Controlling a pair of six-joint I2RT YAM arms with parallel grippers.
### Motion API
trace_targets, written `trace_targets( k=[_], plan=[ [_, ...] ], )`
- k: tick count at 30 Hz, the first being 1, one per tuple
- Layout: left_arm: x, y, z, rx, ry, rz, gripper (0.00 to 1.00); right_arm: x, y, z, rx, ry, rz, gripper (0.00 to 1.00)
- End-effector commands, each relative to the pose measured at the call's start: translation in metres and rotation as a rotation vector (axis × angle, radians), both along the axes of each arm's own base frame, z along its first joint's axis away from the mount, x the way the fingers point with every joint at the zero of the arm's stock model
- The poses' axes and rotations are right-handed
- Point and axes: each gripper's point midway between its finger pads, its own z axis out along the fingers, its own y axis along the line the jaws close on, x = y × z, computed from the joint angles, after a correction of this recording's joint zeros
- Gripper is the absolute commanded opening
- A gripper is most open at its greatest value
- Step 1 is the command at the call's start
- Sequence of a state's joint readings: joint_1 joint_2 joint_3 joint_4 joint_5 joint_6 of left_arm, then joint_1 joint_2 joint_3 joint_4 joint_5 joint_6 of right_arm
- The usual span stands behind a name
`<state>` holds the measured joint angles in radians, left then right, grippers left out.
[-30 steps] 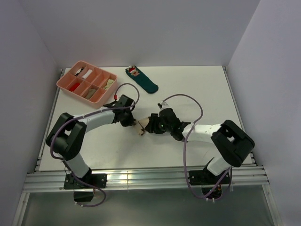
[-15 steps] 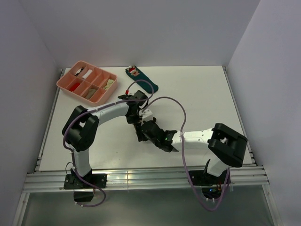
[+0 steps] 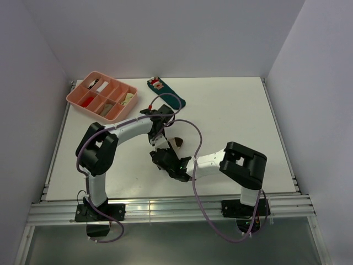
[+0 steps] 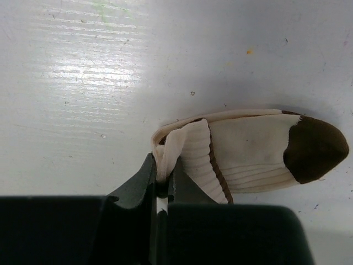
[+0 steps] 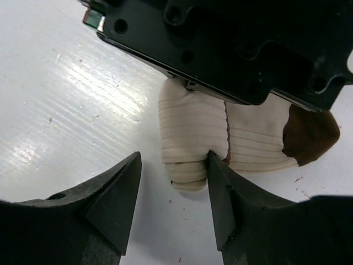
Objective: Roll the socks
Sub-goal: Roll the sock at the center of the board.
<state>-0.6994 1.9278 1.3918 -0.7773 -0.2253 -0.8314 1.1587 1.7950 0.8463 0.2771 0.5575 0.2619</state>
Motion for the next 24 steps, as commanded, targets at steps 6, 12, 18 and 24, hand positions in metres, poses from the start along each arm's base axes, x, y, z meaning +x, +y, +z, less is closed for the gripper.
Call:
trace_targets(
  k=[6, 12, 18, 24],
  plan=[
    [-0.029, 0.003, -0.010, 0.014, 0.097, -0.042, 0.01, 0.014, 0.003, -0.019, -0.064, -0.025, -0.064, 0.40],
    [-0.028, 0.002, 0.004, -0.020, 0.059, -0.024, 0.15, -0.001, -0.014, -0.038, -0.032, 0.046, -0.062, 0.00],
    [-0.017, -0.005, 0.029, -0.124, -0.007, 0.031, 0.59, -0.023, -0.022, -0.044, 0.083, 0.165, -0.006, 0.00],
    [0.004, -0.006, 0.067, -0.273, -0.135, 0.106, 0.81, -0.039, -0.018, -0.040, 0.196, 0.281, 0.070, 0.00]
  ],
)
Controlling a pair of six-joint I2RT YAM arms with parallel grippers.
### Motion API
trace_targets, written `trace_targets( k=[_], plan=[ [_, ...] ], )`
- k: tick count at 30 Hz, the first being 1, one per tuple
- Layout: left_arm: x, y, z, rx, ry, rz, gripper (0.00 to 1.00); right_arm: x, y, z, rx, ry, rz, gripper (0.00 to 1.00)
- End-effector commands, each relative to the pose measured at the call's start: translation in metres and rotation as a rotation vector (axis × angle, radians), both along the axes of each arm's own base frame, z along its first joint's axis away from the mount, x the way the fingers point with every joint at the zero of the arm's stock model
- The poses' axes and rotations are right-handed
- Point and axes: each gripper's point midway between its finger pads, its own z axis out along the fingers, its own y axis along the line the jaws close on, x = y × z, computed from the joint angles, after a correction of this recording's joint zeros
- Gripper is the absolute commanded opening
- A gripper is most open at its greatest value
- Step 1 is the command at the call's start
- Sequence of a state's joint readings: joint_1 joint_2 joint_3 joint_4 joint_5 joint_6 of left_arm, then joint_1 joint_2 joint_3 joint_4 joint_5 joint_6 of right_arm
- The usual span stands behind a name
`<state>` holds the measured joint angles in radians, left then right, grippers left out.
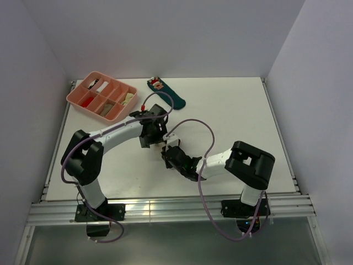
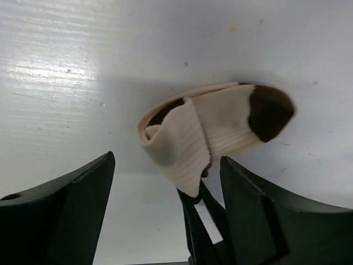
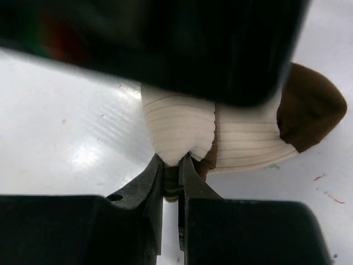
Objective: Roll the socks
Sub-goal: Roll the sock at the center of the board.
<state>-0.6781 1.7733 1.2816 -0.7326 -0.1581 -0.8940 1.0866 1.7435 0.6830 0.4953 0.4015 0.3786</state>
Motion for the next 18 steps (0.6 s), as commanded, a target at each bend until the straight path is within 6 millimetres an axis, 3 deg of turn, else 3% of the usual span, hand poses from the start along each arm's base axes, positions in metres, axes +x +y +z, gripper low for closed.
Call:
trace_targets(
  k=[1, 3, 5, 6, 8, 9, 10, 13, 15, 18],
  plan=[
    [0.017, -0.006, 0.042, -0.151, -0.123, 0.066, 0.83, -0.038, -0.008, -0.030, 0.014, 0.199, 0.106, 0.00],
    [0.026, -0.006, 0.063, -0.223, -0.197, 0.093, 0.85, -0.048, -0.004, -0.027, 0.077, 0.256, 0.160, 0.00],
    [0.026, 0.004, 0.061, -0.253, -0.222, 0.130, 0.85, -0.042, -0.008, -0.022, 0.146, 0.295, 0.150, 0.00],
    [0.031, 0.001, 0.080, -0.320, -0.286, 0.135, 0.85, -0.050, -0.005, -0.020, 0.184, 0.342, 0.197, 0.00],
    [0.026, 0.011, 0.074, -0.345, -0.309, 0.153, 0.85, -0.040, -0.011, -0.017, 0.252, 0.378, 0.174, 0.00],
    [0.027, 0.006, 0.093, -0.412, -0.373, 0.137, 0.85, -0.046, -0.010, -0.015, 0.283, 0.417, 0.211, 0.00],
    [0.020, 0.011, 0.081, -0.411, -0.363, 0.136, 0.85, -0.037, -0.012, -0.011, 0.326, 0.430, 0.189, 0.00],
    [0.006, 0.011, 0.076, -0.479, -0.387, 0.116, 0.84, -0.040, -0.011, -0.010, 0.398, 0.498, 0.222, 0.00],
    [-0.002, 0.009, 0.075, -0.524, -0.395, 0.103, 0.83, -0.039, -0.016, -0.018, 0.422, 0.543, 0.212, 0.00],
    [-0.016, 0.008, 0.055, -0.570, -0.373, 0.092, 0.81, -0.042, -0.018, -0.026, 0.468, 0.621, 0.219, 0.00]
  ],
)
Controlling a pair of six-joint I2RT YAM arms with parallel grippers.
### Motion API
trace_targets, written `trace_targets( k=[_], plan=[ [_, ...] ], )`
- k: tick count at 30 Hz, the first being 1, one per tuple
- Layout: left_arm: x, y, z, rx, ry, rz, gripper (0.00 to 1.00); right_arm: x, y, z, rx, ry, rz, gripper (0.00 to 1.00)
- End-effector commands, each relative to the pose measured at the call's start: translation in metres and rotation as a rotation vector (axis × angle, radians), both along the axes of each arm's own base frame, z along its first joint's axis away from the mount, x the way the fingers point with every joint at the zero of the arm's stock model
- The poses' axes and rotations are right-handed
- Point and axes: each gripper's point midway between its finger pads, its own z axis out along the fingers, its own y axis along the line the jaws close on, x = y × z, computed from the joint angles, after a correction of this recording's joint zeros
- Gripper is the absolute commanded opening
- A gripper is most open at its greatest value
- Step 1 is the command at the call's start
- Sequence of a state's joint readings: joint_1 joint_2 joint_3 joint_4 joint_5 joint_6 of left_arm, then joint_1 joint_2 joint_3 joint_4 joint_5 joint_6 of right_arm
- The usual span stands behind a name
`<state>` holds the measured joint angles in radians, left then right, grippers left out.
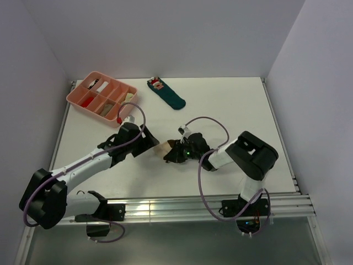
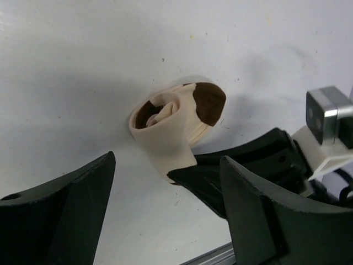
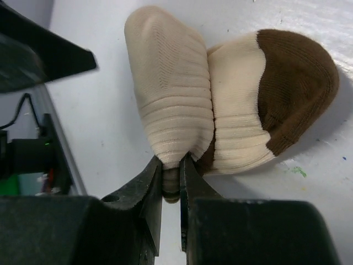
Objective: Roll the socks
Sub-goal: Roll the sock at the center of the board.
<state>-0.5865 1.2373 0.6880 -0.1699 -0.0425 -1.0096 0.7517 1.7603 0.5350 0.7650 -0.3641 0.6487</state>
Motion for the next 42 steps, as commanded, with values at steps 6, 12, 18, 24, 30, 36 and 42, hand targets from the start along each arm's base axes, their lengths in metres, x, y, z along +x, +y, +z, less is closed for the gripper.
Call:
trace_targets(
  k=[6, 12, 18, 24, 30, 36, 42],
  plan=[
    [-0.006, -0.015, -0.012, -0.129, -0.069, -0.049, 0.78, -0.031, -0.013, -0.040, 0.061, 0.293, 0.048, 0.00],
    [-0.012, -0.007, -0.037, -0.109, -0.029, -0.018, 0.75, -0.027, -0.017, -0.048, 0.056, 0.343, 0.024, 0.00],
    [-0.016, -0.004, -0.062, -0.082, 0.031, 0.006, 0.72, -0.029, -0.019, -0.058, 0.046, 0.401, 0.017, 0.00],
    [-0.007, -0.002, -0.076, -0.033, 0.031, 0.014, 0.69, -0.028, -0.018, -0.061, 0.059, 0.429, 0.014, 0.00],
    [-0.011, 0.006, -0.103, 0.034, 0.114, 0.046, 0.59, -0.024, -0.017, -0.058, 0.067, 0.434, 0.016, 0.00],
    [-0.018, 0.007, -0.117, 0.058, 0.192, 0.049, 0.47, -0.020, -0.015, -0.049, 0.056, 0.415, 0.024, 0.08],
    [-0.020, 0.014, -0.118, 0.179, 0.282, 0.046, 0.32, -0.007, -0.025, -0.034, -0.024, 0.312, -0.017, 0.34]
  ],
)
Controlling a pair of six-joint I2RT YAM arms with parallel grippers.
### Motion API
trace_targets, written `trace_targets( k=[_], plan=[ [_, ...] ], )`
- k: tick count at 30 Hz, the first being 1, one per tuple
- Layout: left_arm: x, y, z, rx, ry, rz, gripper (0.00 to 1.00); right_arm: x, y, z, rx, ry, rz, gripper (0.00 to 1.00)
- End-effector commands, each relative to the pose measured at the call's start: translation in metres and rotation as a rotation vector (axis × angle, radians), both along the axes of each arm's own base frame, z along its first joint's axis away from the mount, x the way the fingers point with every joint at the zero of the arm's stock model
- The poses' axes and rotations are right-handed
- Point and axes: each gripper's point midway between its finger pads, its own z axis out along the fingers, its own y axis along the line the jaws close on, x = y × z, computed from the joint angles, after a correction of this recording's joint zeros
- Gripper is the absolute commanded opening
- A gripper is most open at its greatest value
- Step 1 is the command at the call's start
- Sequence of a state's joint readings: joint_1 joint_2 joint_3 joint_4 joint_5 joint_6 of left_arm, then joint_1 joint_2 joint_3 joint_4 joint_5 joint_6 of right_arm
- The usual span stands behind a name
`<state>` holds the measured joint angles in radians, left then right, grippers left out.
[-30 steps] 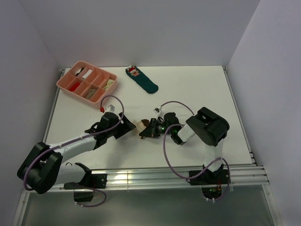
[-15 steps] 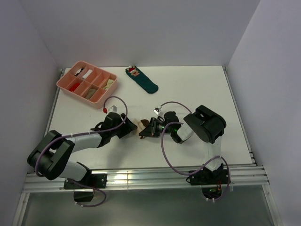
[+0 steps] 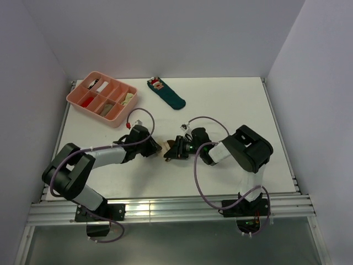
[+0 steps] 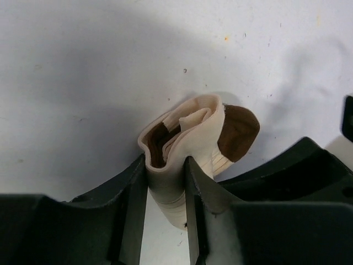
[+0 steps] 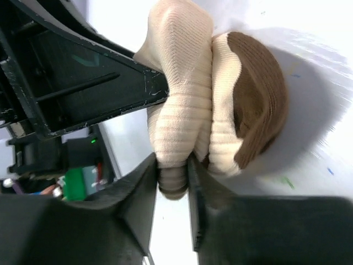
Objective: Roll the socks
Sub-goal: Roll the sock at the center of the board.
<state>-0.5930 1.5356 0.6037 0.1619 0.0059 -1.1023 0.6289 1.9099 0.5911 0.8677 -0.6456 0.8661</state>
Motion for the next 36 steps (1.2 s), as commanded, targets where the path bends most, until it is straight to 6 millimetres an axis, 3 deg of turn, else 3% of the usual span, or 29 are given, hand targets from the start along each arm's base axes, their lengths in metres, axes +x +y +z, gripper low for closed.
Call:
trace_targets(
  k=[1, 2, 4, 7, 10, 11, 14, 15, 17, 18, 20, 22, 30, 36],
  plan=[
    [-0.032, 0.039, -0.042, 0.265, 0.197, 0.004, 0.30, -0.010, -0.027, -0.031, -0.217, 0.030, -0.034, 0.36],
    [-0.022, 0.034, -0.032, 0.272, 0.179, 0.003, 0.29, -0.007, -0.029, -0.028, -0.237, -0.007, -0.036, 0.39],
    [-0.027, 0.042, -0.033, 0.355, 0.218, -0.009, 0.28, 0.003, -0.035, -0.017, -0.287, -0.064, -0.085, 0.42],
    [-0.015, 0.037, -0.014, 0.432, 0.211, -0.030, 0.28, 0.016, -0.044, -0.002, -0.362, -0.171, -0.148, 0.47],
    [-0.016, 0.039, -0.011, 0.521, 0.230, -0.072, 0.28, 0.027, -0.055, 0.015, -0.442, -0.280, -0.222, 0.51],
    [-0.007, 0.031, -0.002, 0.520, 0.213, -0.081, 0.28, 0.027, -0.056, 0.020, -0.465, -0.324, -0.226, 0.52],
    [-0.005, 0.026, -0.001, 0.580, 0.240, -0.130, 0.28, 0.036, -0.062, 0.045, -0.519, -0.459, -0.300, 0.55],
    [-0.003, 0.024, -0.001, 0.588, 0.242, -0.141, 0.28, 0.030, -0.052, 0.056, -0.516, -0.506, -0.285, 0.56],
    [-0.003, 0.018, -0.002, 0.599, 0.257, -0.170, 0.29, 0.033, -0.051, 0.066, -0.576, -0.590, -0.315, 0.56],
    [-0.003, 0.017, -0.003, 0.602, 0.264, -0.177, 0.29, 0.026, -0.038, 0.072, -0.581, -0.631, -0.293, 0.56],
    [0.000, 0.012, -0.004, 0.606, 0.277, -0.198, 0.29, 0.025, -0.033, 0.072, -0.636, -0.695, -0.292, 0.58],
    [-0.001, 0.012, -0.008, 0.619, 0.294, -0.215, 0.29, 0.016, -0.015, 0.075, -0.641, -0.742, -0.253, 0.58],
    [-0.001, 0.011, -0.010, 0.651, 0.329, -0.254, 0.29, 0.007, 0.021, 0.061, -0.777, -0.899, -0.170, 0.59],
    [-0.004, 0.009, -0.013, 0.646, 0.348, -0.274, 0.29, 0.010, 0.030, 0.035, -0.883, -0.937, -0.136, 0.59]
  ],
)
